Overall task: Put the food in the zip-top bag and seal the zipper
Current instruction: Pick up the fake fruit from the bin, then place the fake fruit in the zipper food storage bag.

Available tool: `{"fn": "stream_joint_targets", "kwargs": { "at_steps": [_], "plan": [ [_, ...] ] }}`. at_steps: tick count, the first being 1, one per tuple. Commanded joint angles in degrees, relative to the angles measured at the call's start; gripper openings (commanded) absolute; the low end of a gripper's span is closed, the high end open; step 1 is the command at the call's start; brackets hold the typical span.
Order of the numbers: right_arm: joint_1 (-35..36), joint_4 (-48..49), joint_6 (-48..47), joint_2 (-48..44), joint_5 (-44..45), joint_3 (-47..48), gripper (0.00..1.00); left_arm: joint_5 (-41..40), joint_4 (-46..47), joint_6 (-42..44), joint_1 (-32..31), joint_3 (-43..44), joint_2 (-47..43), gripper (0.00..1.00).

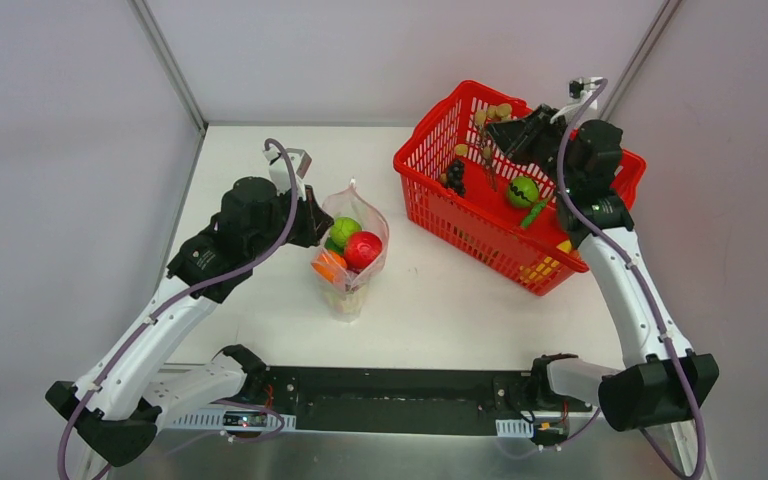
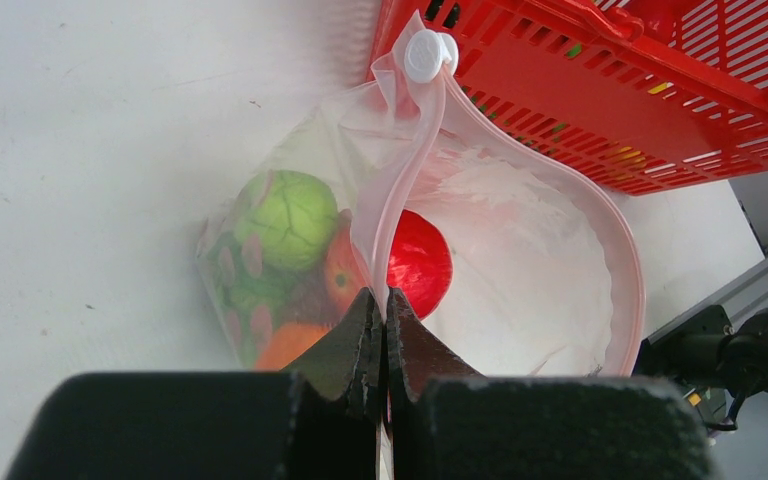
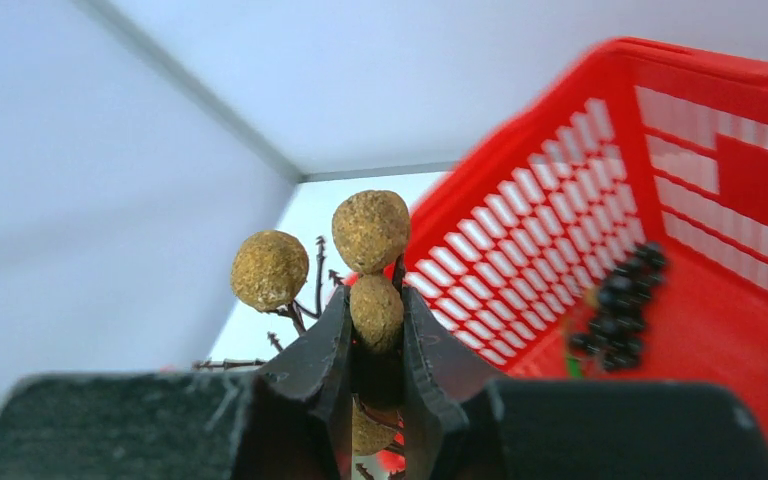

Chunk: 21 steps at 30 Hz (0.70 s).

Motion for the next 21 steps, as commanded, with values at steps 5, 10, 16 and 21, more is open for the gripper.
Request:
{"fn": "stream_joint_targets", "kwargs": {
  "at_steps": [5, 10, 16, 21],
  "plan": [
    [8.99, 12.25, 8.69, -2.91, -20.06, 3.59, 0.10, 1.65, 2.78, -0.02, 0.03, 1.61, 0.44, 0.00],
    [18.05, 17.65, 8.76, -2.22, -19.54, 3.00, 0.10, 2.95, 3.60, -0.76, 0.01, 1.30, 0.93, 0.00],
    [25.28, 27.31, 8.60, 0.67, -22.08, 2.40, 0.10, 3.50, 4.45, -1.23, 0.02, 1.34, 1.13, 0.00],
    [29.51, 32.53, 8.81, 5.49, -24.88, 3.08, 0.10, 4.16, 4.90, -1.61, 0.02, 1.04, 0.92, 0.00]
  ]
}}
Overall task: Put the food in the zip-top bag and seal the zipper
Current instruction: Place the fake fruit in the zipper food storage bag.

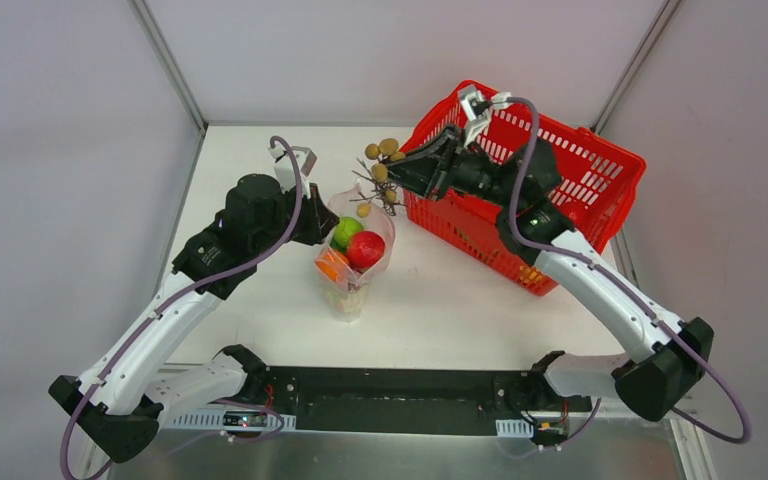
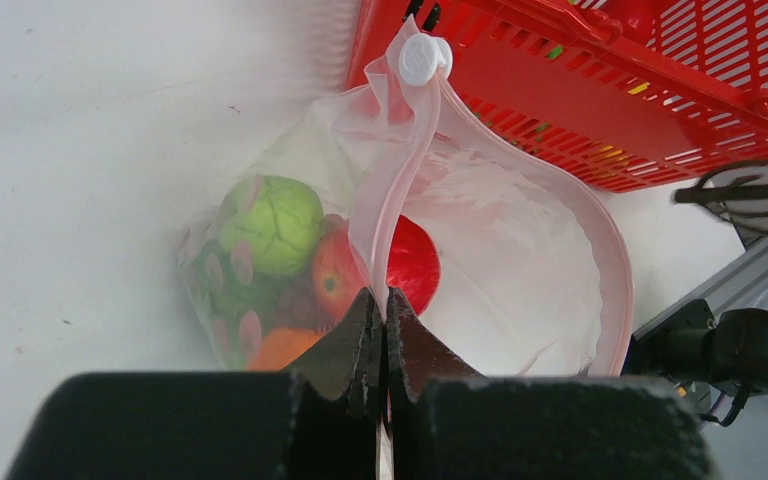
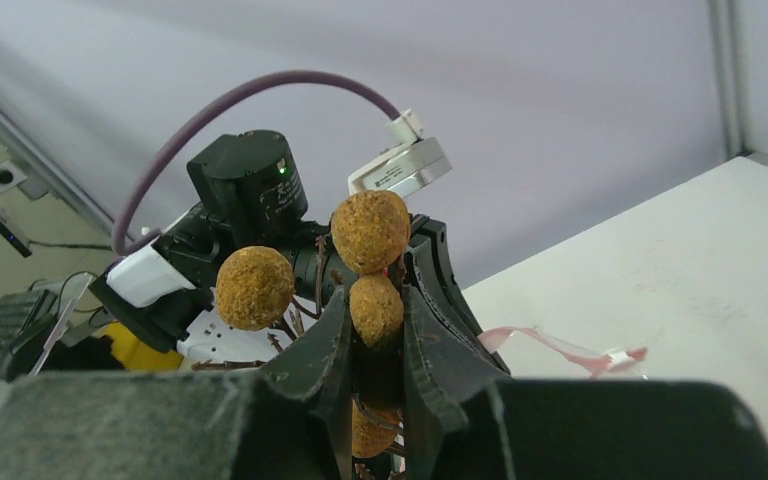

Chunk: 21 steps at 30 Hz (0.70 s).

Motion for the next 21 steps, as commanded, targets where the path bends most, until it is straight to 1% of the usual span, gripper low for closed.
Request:
{"fn": "stream_joint_targets", "kwargs": {
  "at_steps": [1, 5, 9, 11, 14, 16, 21],
  "plan": [
    [3.32, 10.05, 0.70, 4.59, -3.75, 1.55, 0.10, 2.52, 3.23, -1.27, 0.03, 0.96, -0.42, 0.00],
    [5.24, 10.41, 0.37, 8.87, -6.90, 3.59, 0.09, 3.27, 3.32, -1.78, 0.00, 0.83, -0.43, 0.00],
    [5.65, 9.86, -4.16, 9.59, -8.93, 1.45, 0.10, 2.70, 3.83, -2.26, 0.00, 0.21, -0.94, 0.00],
    [5.64, 8.91, -7.91, 9.85, -10.53, 0.27, 0.10, 2.42, 4.29, -2.34, 0.02, -0.13, -1.49, 0.00],
    [5.69, 0.98, -15.78, 10.52, -12.33, 0.40, 0.09, 1.90, 4.07, -2.19, 0.02, 0.07, -2.06, 0.00],
    [5.55, -2.06, -20.77, 10.45, -13.04, 0.05, 0.09, 1.61, 3.75, -2.01, 0.00, 0.22, -2.43, 0.00],
    [5.55, -6.55, -31.72, 9.91, -12.31, -1.36, 0.10, 1.25, 2.80, -1.55, 0.02, 0.38, -3.21, 0.00]
  ]
}}
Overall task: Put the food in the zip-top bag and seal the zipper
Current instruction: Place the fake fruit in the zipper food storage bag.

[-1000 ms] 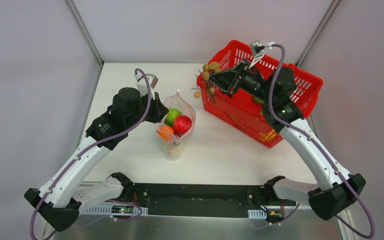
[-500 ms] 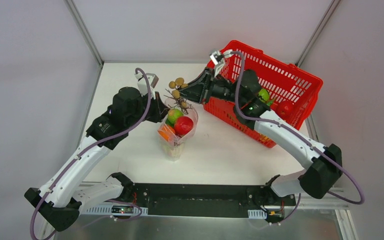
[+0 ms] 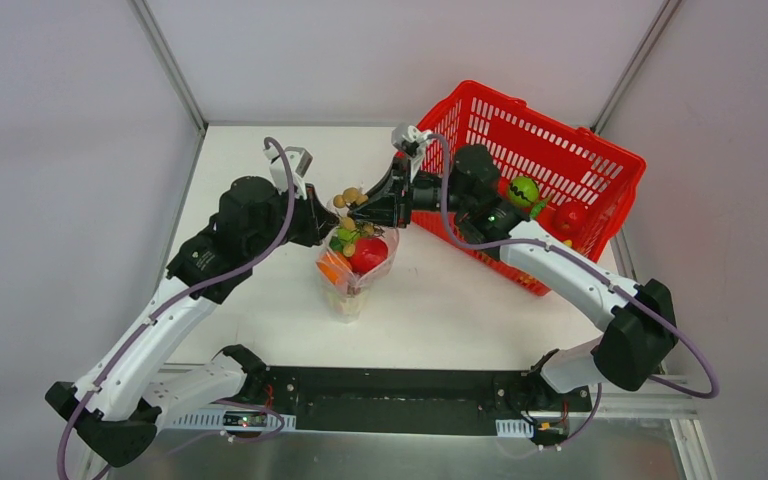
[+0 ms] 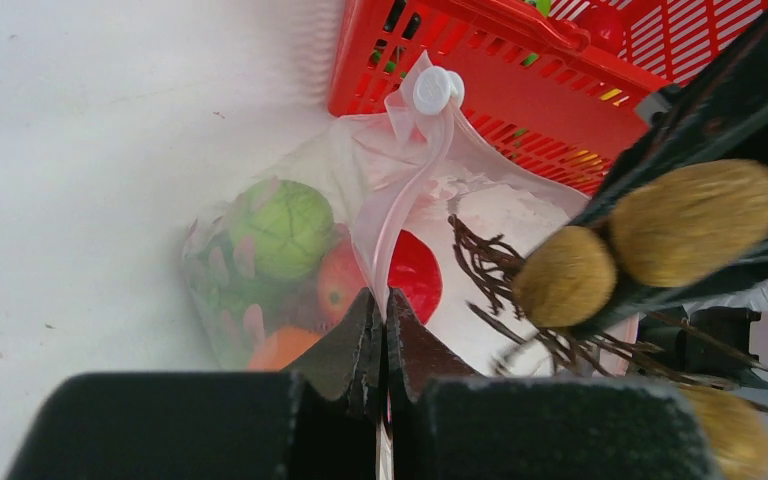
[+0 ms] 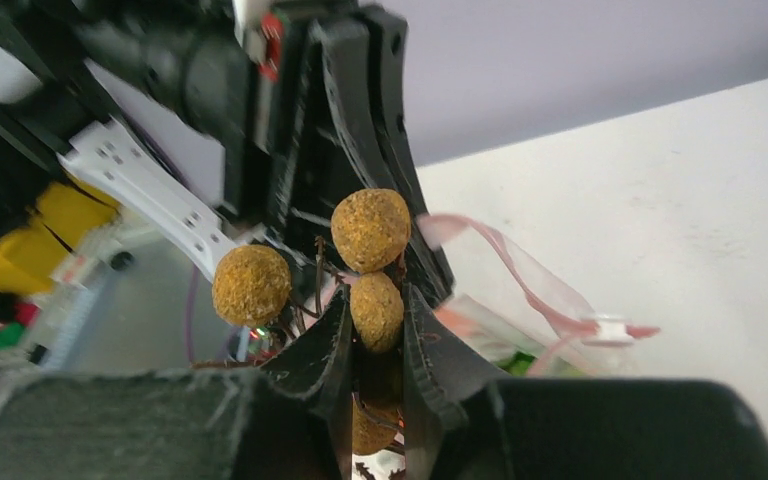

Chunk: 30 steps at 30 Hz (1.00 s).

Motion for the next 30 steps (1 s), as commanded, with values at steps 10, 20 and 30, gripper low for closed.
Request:
{"fn": "stream_joint_targets", "kwargs": {
  "at_steps": [10, 20, 30],
  "plan": [
    [0.13, -12.71, -37.07, -0.61, -1.08, -1.12, 0.15, -0.86, 1.12, 0.75, 0.03, 0.87, -3.07, 0.00],
    [3.53, -19.67, -43.60, -0.12, 6.85, 0.41, 0.27, -0.59, 1.76, 0.74, 0.02, 1.12, -2.30, 0.00],
    [8.10, -19.10, -41.76, -0.61, 17.86, 1.50, 0.56, -1.03, 1.22, 0.69, 0.05, 1.55, -2.11, 0.00]
  ]
}}
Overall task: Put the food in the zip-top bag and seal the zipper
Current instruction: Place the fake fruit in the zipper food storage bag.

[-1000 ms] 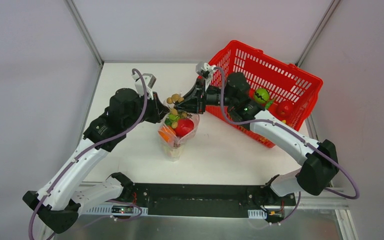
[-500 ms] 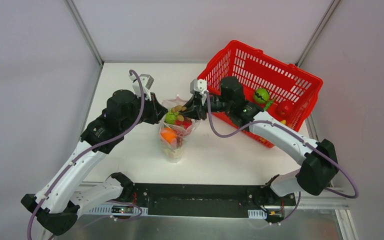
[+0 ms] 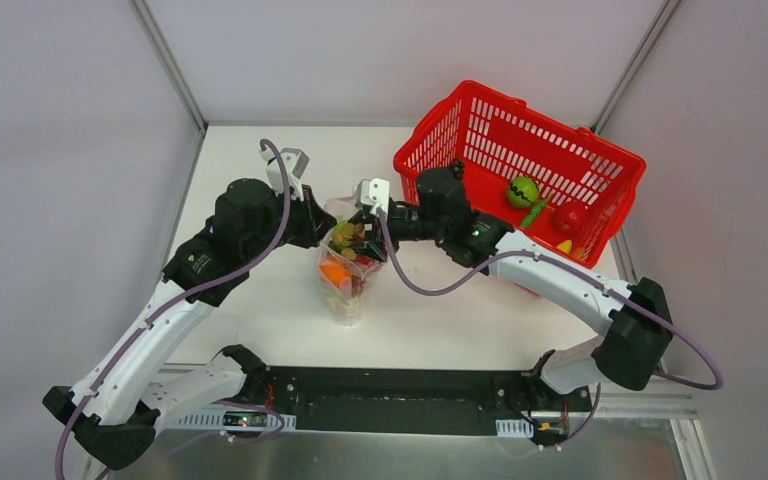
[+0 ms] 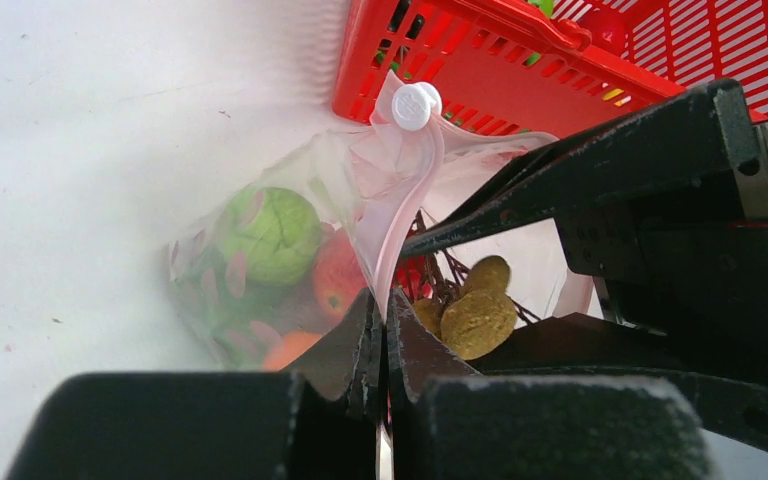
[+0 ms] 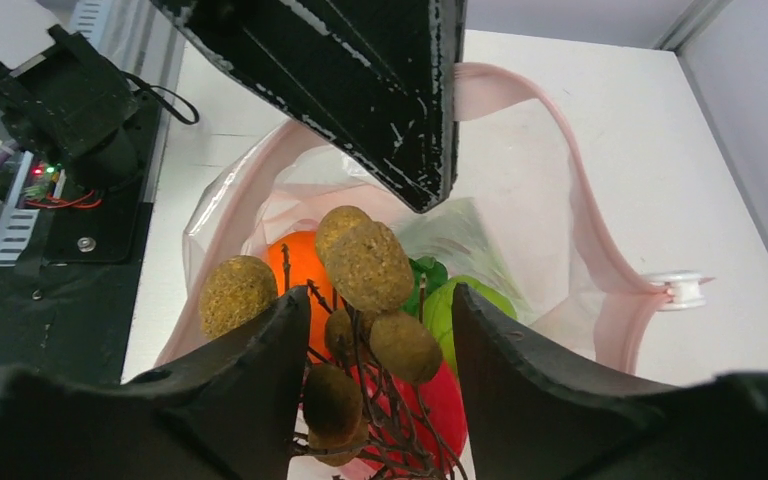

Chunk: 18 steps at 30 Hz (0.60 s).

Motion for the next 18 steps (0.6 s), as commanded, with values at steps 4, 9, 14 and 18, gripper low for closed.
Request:
{"fn": "stream_joint_targets", "kwargs": {
  "at_steps": [4, 9, 14, 18],
  "plan": [
    [0.45, 2.23, 5.66, -3.79, 11.78, 2.28, 0.61, -1.06, 1.86, 0.88, 0.05, 1.71, -0.73, 0.00],
    [0.45, -1.17, 10.41, -8.71, 8.17, 2.22, 0.66, -1.11, 1.85, 1.03, 0.05, 2.05, 0.01, 0.00],
    [0.49, -8.09, 12.71, -8.66, 5.52, 3.70, 0.56, -0.95, 1.97, 1.02, 0.04, 2.28, 0.30, 0.00],
    [0.51, -11.22, 14.14, -6.60, 4.95, 4.39, 0.33, -0.80, 2.06, 0.97, 0.04, 2.33, 0.33, 0.00]
  ]
}}
